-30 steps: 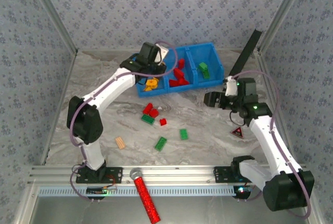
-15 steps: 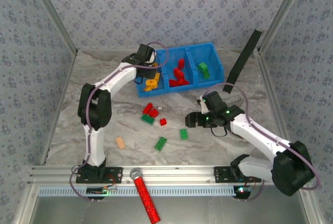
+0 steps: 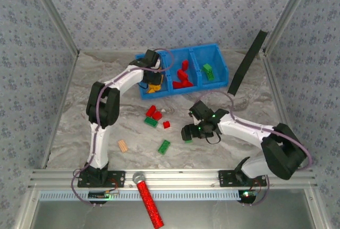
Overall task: Sort the legos into containers by color
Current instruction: Place the lego in the container, then pick up the lego from the bottom-center of the table.
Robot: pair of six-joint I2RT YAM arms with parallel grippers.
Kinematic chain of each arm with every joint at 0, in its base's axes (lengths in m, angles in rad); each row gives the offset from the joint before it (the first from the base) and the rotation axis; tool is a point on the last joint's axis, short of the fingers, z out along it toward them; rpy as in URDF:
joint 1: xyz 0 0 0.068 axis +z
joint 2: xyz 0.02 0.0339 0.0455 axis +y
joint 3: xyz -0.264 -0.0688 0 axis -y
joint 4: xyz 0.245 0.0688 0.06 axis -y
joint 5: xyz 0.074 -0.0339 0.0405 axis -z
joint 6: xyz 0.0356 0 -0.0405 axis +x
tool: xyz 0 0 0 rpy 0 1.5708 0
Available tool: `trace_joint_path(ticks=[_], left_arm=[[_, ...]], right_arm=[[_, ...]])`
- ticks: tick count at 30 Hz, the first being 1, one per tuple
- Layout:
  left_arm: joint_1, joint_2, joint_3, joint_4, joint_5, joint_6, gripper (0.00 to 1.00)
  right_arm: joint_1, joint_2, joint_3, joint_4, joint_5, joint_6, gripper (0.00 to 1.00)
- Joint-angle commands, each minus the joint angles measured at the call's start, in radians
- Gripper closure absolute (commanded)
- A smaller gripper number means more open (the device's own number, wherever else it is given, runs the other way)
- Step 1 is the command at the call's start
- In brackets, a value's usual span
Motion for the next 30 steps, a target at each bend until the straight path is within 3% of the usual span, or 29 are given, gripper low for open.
trace_joint_path(ticks=[1, 7, 14, 17, 22, 26, 30], left_arm=[[-0.001, 0.002, 0.018, -0.013, 0.018, -0.009, 0.57], [-0.001, -0.01, 0.002, -0.008, 0.029, 0.003, 0.42], [-0.001, -0.095, -0.05, 0.017, 0.025, -0.004, 0.37], [-0.001, -0.156, -0.064, 0.015, 0.018, -0.003, 0.37], [-0.001, -0.364, -0.178, 0.048, 0.004, -0.024, 0.35], [0.0, -0.549, -0.28, 0.065, -0.021, -0.029, 0.31], [0.002, -0.727, -0.368, 0.077, 0.0, -0.023, 0.29]], right_arm=[[0.023, 0.047, 0.045, 0.007, 0.038, 0.012, 0.18], [0.056, 0.127, 0.104, -0.017, 0.082, -0.02, 0.26], [0.071, 0.204, 0.141, -0.033, 0.095, -0.035, 0.38], [0.072, 0.239, 0.162, -0.063, 0.113, -0.045, 0.48], [0.07, 0.289, 0.211, -0.137, 0.139, -0.088, 0.66], [0.029, 0.267, 0.274, -0.212, 0.159, -0.136, 0.7], [-0.087, 0.218, 0.391, -0.307, 0.225, -0.243, 0.7]])
